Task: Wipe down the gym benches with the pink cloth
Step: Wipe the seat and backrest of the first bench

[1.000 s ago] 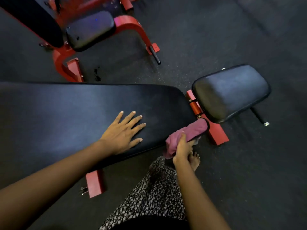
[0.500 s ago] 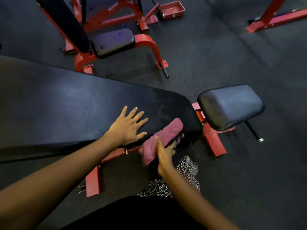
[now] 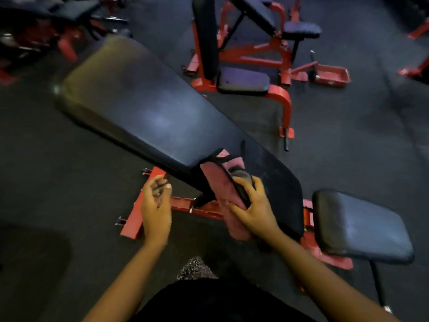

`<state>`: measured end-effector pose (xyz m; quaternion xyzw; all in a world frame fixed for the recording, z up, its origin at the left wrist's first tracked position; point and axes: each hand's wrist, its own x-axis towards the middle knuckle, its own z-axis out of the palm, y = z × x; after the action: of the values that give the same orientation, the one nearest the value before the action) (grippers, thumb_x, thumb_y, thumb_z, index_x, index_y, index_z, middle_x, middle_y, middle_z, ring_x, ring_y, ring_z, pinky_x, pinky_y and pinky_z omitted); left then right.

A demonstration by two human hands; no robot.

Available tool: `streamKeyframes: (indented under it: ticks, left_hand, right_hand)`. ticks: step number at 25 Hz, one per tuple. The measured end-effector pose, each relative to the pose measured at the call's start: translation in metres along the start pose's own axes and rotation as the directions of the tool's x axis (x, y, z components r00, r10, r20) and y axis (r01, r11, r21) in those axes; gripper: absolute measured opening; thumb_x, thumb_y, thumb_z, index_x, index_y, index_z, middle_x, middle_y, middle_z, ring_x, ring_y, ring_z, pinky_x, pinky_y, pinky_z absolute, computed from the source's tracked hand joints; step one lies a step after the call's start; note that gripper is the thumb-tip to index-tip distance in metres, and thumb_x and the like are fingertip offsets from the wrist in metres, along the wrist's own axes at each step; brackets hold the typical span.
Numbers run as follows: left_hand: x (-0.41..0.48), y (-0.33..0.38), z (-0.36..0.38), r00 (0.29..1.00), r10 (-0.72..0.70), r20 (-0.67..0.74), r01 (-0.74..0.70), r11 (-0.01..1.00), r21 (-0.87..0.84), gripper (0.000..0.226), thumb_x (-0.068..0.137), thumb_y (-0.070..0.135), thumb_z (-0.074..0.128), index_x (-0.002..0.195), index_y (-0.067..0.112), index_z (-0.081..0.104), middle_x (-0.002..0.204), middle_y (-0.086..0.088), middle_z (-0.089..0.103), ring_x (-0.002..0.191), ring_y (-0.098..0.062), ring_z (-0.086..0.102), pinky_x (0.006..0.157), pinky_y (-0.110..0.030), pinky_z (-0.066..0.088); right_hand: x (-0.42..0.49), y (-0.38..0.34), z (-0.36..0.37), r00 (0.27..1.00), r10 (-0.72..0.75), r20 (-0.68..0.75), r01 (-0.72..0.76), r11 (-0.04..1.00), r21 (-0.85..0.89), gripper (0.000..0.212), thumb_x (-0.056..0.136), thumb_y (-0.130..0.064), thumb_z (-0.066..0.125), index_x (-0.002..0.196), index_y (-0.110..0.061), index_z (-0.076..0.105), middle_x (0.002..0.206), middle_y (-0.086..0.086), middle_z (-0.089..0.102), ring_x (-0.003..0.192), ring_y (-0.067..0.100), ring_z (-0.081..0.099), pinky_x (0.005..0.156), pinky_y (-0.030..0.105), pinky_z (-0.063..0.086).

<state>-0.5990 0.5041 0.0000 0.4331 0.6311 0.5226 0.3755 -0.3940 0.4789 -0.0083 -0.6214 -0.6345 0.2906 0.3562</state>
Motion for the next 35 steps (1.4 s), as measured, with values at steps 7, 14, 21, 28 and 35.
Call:
streamKeyframes:
  ticks: [7,14,21,28,35]
  left_hand:
    - [0.044,0.009,0.021,0.932,-0.35,0.099,0.296,0.572,-0.765,0.07,0.089,0.066,0.027,0.131,0.015,0.049,0.112,-0.003,0.062,0.106,-0.018,0.057,0.09,-0.031,0.045]
    - [0.036,0.001,0.008,0.937,-0.35,0.023,0.255,0.635,-0.729,0.074,0.086,0.07,0.025,0.134,0.019,0.047,0.119,-0.002,0.063,0.112,-0.019,0.058,0.09,-0.036,0.046]
    - [0.034,0.02,0.015,0.859,-0.404,-0.315,0.083,0.716,-0.693,0.039,0.097,0.051,0.025,0.11,0.031,0.056,0.115,0.005,0.061,0.112,-0.014,0.053,0.101,-0.033,0.036]
    - [0.092,0.066,0.001,0.835,-0.344,-0.429,-0.025,0.756,-0.654,0.046,0.096,0.053,0.022,0.106,0.026,0.058,0.105,0.003,0.062,0.099,-0.012,0.057,0.09,-0.029,0.04]
    - [0.151,0.09,-0.015,0.826,-0.277,-0.491,-0.018,0.857,-0.514,0.079,0.076,0.079,0.031,0.135,0.029,0.044,0.139,0.002,0.05,0.125,-0.016,0.046,0.11,-0.038,0.033]
  right_hand:
    - [0.092,0.024,-0.003,0.526,-0.669,0.525,0.831,0.273,-0.484,0.054,0.082,-0.048,0.047,0.135,-0.046,0.036,0.147,0.006,0.025,0.114,0.032,0.043,0.08,0.045,0.05]
    - [0.12,-0.006,0.037,0.265,-0.751,0.605,0.917,0.002,-0.399,0.062,0.072,-0.052,0.065,0.13,-0.042,0.044,0.145,0.0,0.027,0.113,0.031,0.039,0.077,0.044,0.05]
    - [0.179,-0.114,0.068,0.136,-0.864,0.485,0.929,-0.059,-0.365,0.043,0.079,-0.053,0.044,0.118,-0.041,0.057,0.14,-0.001,0.037,0.098,0.028,0.041,0.066,0.035,0.038]
    - [0.224,-0.233,0.096,0.201,-0.863,0.464,0.925,0.011,-0.38,0.042,0.077,-0.058,0.043,0.107,-0.037,0.063,0.135,-0.001,0.048,0.098,0.031,0.049,0.065,0.037,0.033]
    - [0.318,-0.284,0.096,0.41,-0.696,0.589,0.9,0.206,-0.384,0.047,0.09,-0.044,0.044,0.136,-0.032,0.045,0.132,0.008,0.047,0.114,0.033,0.044,0.093,0.043,0.039]
